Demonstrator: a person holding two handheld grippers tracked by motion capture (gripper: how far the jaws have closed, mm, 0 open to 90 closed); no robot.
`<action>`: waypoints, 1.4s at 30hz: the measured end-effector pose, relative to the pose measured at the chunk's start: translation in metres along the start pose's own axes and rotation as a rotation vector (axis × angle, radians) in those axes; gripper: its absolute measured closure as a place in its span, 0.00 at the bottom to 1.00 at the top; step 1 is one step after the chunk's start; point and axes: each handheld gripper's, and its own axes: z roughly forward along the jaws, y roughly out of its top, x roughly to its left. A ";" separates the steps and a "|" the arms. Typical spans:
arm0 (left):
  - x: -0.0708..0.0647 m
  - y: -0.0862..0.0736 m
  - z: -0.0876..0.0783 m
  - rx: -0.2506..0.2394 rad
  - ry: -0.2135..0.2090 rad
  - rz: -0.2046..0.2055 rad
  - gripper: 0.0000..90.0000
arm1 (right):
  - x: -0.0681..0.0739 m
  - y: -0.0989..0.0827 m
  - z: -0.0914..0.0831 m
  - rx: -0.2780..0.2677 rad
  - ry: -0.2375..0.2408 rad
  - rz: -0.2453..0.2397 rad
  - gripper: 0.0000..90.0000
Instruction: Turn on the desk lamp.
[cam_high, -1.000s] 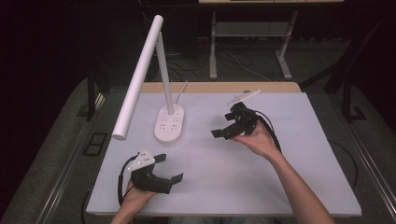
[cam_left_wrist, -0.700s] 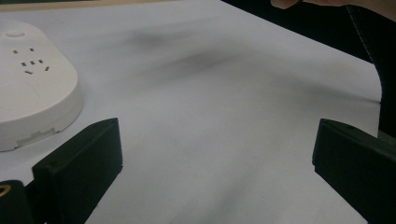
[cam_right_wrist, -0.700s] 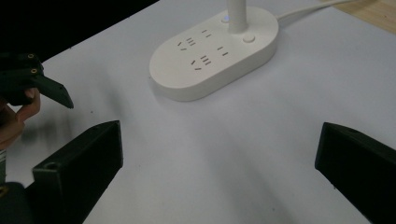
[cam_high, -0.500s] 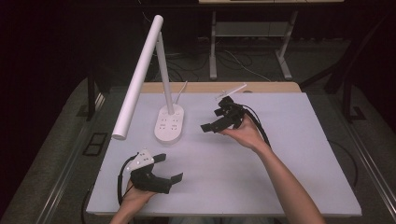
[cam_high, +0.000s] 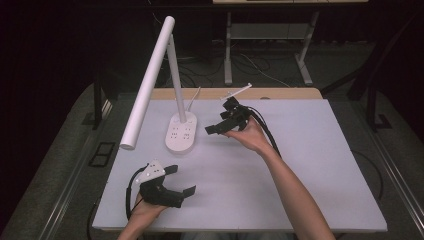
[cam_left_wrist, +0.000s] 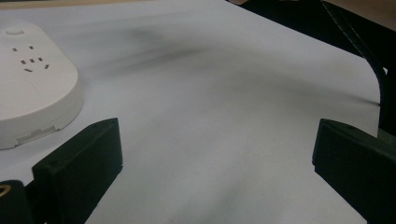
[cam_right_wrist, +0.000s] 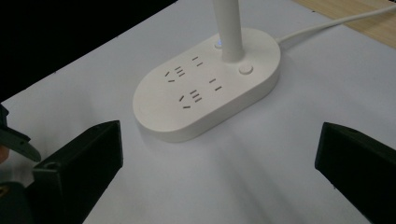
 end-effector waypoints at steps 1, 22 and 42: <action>0.000 0.000 0.000 0.000 0.000 0.000 0.01 | 0.000 0.002 0.002 -0.004 0.001 0.002 0.01; 0.000 0.000 0.000 0.000 -0.007 0.001 0.01 | -0.009 0.033 0.033 -0.015 -0.013 0.019 0.01; -0.001 0.000 0.000 -0.006 -0.017 0.000 0.01 | -0.026 0.036 0.063 -0.089 -0.018 0.075 0.49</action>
